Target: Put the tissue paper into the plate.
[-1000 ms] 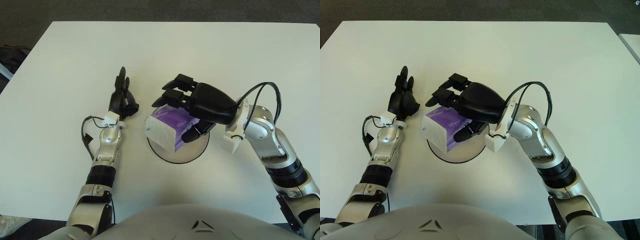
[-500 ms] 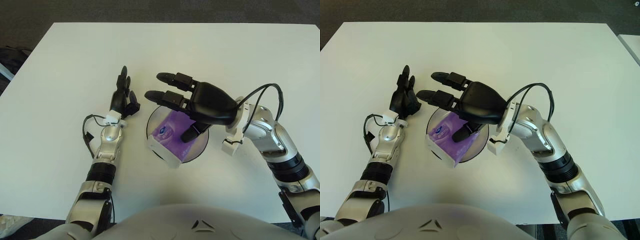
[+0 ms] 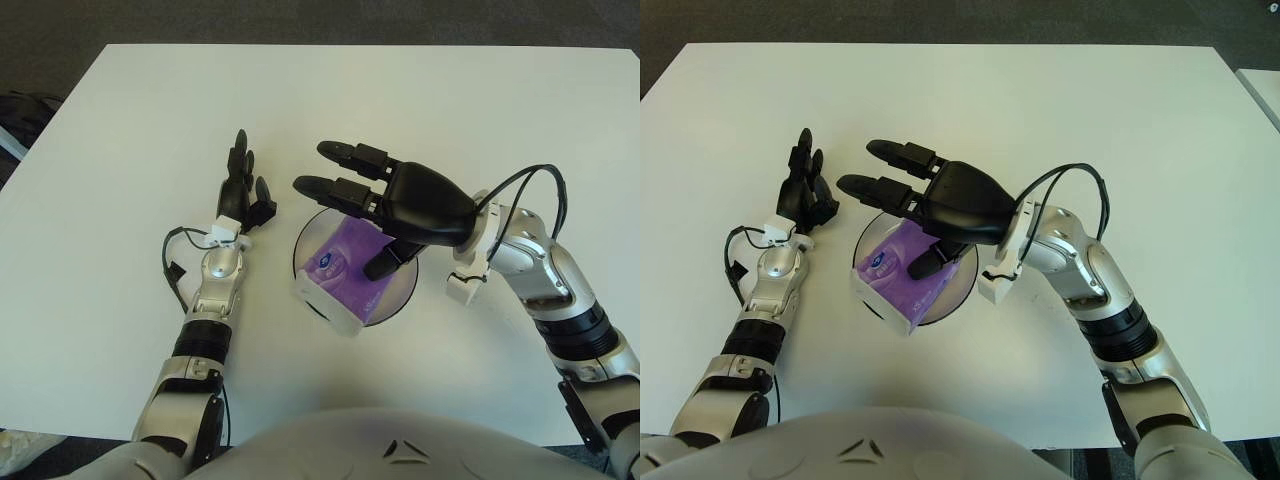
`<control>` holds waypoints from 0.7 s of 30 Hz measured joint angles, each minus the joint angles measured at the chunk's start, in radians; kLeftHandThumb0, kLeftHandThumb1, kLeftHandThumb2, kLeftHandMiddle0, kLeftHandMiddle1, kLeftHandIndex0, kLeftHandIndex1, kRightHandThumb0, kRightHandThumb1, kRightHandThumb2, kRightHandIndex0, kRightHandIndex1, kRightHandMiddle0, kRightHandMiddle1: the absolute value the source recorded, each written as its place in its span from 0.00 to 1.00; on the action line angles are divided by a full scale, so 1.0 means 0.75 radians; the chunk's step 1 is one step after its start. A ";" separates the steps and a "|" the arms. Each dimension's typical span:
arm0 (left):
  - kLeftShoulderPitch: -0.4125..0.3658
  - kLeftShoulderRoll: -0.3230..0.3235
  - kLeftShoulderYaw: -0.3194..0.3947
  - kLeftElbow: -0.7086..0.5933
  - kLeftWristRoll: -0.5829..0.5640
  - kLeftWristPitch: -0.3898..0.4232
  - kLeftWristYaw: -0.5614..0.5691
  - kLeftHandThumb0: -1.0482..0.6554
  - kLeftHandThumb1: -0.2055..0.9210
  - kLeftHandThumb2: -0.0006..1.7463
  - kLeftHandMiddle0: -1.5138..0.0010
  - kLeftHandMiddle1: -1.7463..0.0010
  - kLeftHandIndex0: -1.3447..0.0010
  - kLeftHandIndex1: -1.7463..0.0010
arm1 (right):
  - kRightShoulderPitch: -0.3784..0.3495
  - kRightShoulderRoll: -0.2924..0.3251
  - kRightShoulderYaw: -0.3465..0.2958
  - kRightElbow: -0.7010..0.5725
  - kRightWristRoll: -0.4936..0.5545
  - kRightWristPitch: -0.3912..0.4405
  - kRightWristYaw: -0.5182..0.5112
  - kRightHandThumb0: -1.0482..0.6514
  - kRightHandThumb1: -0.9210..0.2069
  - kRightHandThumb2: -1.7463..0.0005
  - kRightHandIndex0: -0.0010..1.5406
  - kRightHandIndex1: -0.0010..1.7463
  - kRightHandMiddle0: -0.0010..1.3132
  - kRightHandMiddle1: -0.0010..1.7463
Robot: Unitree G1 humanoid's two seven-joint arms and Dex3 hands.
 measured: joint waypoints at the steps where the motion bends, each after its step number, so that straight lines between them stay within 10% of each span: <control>1: -0.002 0.004 0.000 0.004 0.000 -0.004 -0.003 0.11 1.00 0.61 0.89 0.99 1.00 1.00 | -0.008 0.000 -0.002 0.008 0.019 0.013 0.011 0.00 0.00 0.49 0.00 0.00 0.00 0.00; 15: -0.040 0.012 0.018 0.042 -0.064 0.132 -0.083 0.09 1.00 0.62 0.88 0.99 0.97 0.99 | -0.156 0.010 -0.147 0.187 0.483 0.375 0.183 0.00 0.00 0.55 0.00 0.00 0.00 0.00; 21: -0.018 0.017 0.027 0.004 -0.070 0.195 -0.088 0.09 1.00 0.62 0.87 0.99 0.96 0.97 | -0.153 0.103 -0.242 0.338 0.516 0.471 0.007 0.00 0.00 0.58 0.01 0.00 0.02 0.01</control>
